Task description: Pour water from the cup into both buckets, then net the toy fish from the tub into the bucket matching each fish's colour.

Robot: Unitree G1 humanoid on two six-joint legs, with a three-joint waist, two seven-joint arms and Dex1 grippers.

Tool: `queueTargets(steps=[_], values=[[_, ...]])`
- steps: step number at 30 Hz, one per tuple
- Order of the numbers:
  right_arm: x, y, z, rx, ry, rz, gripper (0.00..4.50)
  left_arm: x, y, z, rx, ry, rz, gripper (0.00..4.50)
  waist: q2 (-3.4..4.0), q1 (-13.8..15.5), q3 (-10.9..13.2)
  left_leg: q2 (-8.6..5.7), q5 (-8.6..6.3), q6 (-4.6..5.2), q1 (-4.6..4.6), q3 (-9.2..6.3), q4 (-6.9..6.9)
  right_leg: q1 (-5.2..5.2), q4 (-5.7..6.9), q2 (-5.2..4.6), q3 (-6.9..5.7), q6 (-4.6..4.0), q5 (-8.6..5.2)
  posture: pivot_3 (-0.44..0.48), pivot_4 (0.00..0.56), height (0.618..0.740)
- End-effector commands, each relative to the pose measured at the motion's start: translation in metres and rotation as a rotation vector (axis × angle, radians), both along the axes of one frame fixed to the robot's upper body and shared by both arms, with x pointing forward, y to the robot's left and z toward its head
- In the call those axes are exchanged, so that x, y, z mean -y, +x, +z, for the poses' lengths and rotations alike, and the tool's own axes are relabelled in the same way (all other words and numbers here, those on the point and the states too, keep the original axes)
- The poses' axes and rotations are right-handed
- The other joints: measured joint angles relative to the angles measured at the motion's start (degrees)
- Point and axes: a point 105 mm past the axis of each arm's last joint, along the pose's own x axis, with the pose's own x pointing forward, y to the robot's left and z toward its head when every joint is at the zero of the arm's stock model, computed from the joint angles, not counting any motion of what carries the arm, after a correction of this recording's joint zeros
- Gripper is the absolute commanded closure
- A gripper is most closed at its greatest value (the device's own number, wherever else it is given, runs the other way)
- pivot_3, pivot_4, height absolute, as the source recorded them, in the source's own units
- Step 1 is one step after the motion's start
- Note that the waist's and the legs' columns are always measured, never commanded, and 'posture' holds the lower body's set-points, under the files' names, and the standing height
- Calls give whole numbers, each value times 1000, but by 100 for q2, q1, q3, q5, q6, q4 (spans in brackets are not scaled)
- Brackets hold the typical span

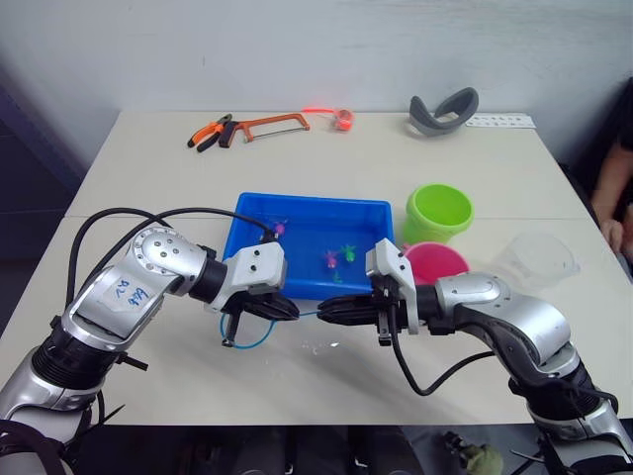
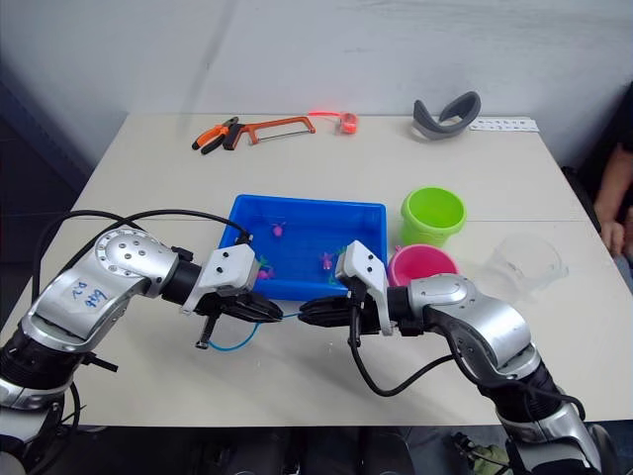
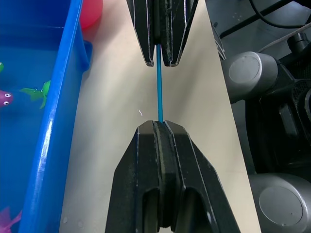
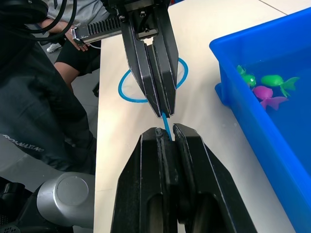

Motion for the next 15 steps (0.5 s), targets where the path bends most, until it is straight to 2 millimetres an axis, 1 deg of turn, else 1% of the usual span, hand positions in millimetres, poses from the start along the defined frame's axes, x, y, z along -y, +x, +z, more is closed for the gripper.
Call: queueTargets(steps=[1, 2, 4, 5, 6, 7, 8, 10, 11, 13, 14, 15], values=[[-3, -6, 7, 45, 27, 46, 4500, 3, 1, 20, 62, -96, 3, 3801, 0, 1, 0, 0, 0, 0, 0, 0, 0, 0, 0, 0, 0, 0, 0, 0, 150, 740], [-2, -6, 9, 54, 31, 50, 4500, 4, -3, 25, 57, -136, -21, 3521, 0, 1, 0, 1, 0, 0, -1, -1, 0, 0, 0, 0, -1, 0, 0, 0, 150, 740], [0, -6, 13, 82, 37, 56, 4500, 5, -5, 49, 92, -301, -42, 2684, 0, 0, 0, 1, 0, 0, 0, -1, 1, 0, 0, -1, 0, 0, 0, 0, 150, 740], [2, -6, 16, 98, 42, 59, 4500, 1, -4, 63, 140, -377, -47, 2031, 0, 0, 0, 1, 0, 0, -1, -2, 2, 0, 0, -4, 0, 0, 0, 0, 150, 740], [4, -6, 19, 111, 45, 58, 4500, -5, -3, 72, 177, -431, -46, 1752, -1, -2, -1, 2, 0, 0, -1, -3, 2, 0, 0, -4, -1, 0, 0, 0, 150, 740], [7, -6, 22, 128, 49, 57, 4500, -18, 1, 76, 185, -444, -3, 1467, -1, -2, 0, 2, 0, 0, 0, -4, 3, 1, 0, -4, -2, 0, 0, 0, 150, 740], [10, -6, 25, 143, 51, 56, 4500, -28, 4, 79, 212, -451, 27, 993, -1, -11, -1, 2, 1, -2, 0, -3, 3, 0, 0, -5, -2, 0, 0, 0, 150, 740], [23, -6, 33, 179, 44, 35, 4500, -55, 8, 90, 254, -517, 115, 163, 0, -26, 0, 2, 4, -6, 4, -1, 3, 1, 2, -2, -3, 0, 0, 0, 150, 740], [27, -7, 35, 191, 40, 30, 4500, -63, 9, 93, 274, -541, 141, 27, -1, -19, 0, 3, 4, -7, 5, 0, 3, 1, 4, -1, -3, 0, 0, 0, 150, 740], [39, -7, 39, 213, 32, 0, 4500, -85, 12, 92, 288, -562, 235, 27, -2, -7, -1, 5, 4, -7, 6, -2, 2, 2, 3, -1, -7, 0, 0, 0, 150, 740], [44, -7, 41, 220, 29, -9, 4500, -92, 13, 91, 300, -565, 263, 27, -2, -5, -1, 4, 4, -7, 6, -2, 2, 4, 2, -2, -6, 0, 0, 0, 150, 740], [51, -4, 44, 236, 24, -46, 4500, -104, 15, 89, 288, -585, 325, 27, -2, -4, -1, 3, 4, -7, 6, -2, 2, 4, 1, -4, -5, 1, 0, 0, 150, 740]])
